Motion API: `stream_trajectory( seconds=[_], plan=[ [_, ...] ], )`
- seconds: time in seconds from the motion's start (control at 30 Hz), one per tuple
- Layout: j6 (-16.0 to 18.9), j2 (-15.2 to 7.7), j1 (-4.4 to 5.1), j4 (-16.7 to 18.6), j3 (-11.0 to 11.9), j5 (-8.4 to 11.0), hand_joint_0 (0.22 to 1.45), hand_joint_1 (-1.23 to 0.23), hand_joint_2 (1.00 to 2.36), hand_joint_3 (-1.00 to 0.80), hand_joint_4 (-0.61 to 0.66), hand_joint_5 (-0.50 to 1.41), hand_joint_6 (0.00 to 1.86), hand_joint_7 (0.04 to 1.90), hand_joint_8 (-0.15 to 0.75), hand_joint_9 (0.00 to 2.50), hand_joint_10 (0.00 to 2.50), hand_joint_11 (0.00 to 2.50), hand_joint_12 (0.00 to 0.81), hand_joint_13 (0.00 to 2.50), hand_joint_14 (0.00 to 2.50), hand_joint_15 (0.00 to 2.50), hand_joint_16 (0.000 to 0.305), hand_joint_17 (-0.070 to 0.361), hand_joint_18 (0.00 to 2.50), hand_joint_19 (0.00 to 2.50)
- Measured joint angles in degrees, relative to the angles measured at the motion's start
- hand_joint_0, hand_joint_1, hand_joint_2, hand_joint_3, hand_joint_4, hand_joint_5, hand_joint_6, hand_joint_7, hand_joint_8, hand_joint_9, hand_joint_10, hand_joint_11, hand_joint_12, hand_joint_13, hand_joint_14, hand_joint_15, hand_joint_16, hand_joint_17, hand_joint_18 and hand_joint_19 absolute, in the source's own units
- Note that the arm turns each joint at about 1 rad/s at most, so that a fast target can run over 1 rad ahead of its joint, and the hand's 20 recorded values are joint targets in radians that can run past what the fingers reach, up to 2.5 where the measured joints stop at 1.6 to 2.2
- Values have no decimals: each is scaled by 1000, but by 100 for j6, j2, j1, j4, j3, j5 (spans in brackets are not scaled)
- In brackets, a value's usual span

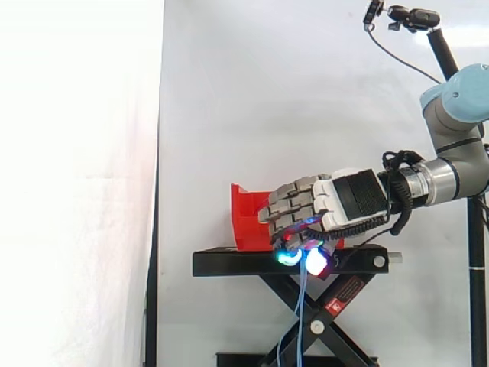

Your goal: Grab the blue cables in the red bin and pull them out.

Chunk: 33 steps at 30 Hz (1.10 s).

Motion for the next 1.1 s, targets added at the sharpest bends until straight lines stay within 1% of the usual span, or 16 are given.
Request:
stream_trajectory(
  seconds=[0.4,1.1],
  plan=[
    [1,0,-2,-11,0,0,813,-938,1000,-1000,113,756,367,589,226,787,20,564,300,620,16,382,37,84,480,541],
    [-18,-1,-2,66,0,0,816,-938,1000,-1000,110,777,352,605,223,790,20,563,299,634,15,388,37,83,481,544]
  ],
)
